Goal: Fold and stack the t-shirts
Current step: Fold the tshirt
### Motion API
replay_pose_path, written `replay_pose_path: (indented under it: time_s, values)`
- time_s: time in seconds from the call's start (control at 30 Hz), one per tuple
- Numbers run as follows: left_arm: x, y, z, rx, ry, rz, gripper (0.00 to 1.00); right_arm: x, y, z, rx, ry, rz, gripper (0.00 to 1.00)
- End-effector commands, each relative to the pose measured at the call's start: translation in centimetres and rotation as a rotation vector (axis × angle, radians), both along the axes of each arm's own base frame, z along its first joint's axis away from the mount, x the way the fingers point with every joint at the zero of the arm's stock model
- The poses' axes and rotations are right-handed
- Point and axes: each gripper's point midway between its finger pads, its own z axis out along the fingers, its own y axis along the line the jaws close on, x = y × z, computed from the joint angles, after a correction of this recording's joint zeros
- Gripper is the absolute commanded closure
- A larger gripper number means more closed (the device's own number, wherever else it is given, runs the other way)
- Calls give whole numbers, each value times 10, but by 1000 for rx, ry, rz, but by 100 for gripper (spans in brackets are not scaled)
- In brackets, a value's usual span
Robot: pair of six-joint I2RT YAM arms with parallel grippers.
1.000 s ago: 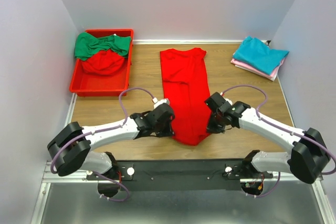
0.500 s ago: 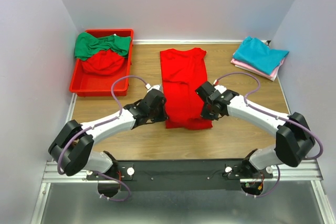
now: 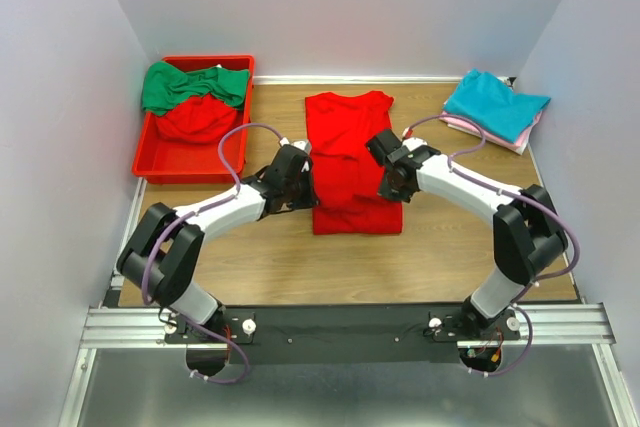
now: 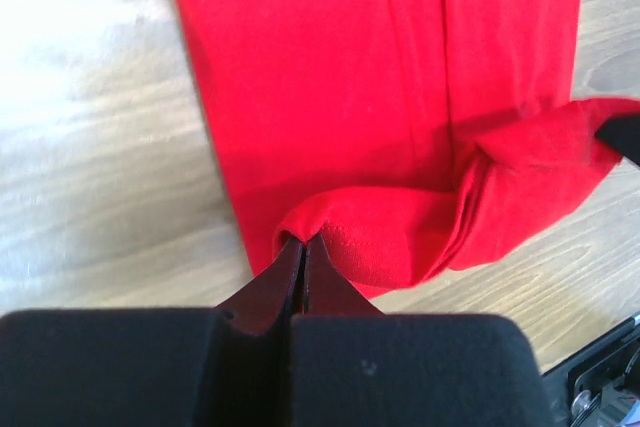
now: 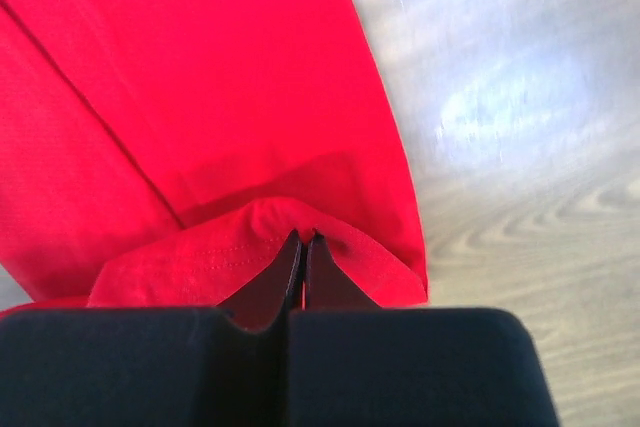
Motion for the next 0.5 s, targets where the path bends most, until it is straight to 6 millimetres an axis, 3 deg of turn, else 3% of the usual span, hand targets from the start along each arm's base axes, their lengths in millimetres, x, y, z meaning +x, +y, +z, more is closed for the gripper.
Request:
replay_pose_path:
  time_s: [0.0, 0.17, 0.47]
  values:
    - [24, -11, 15, -28, -52, -53, 100, 32, -12, 7, -51, -49, -22, 99]
    - [42, -11, 16, -8, -50, -45, 100, 60, -18, 9, -51, -46, -13, 99]
    - [80, -7, 7, 16, -23, -25, 100, 99, -22, -11, -53, 1, 13, 99]
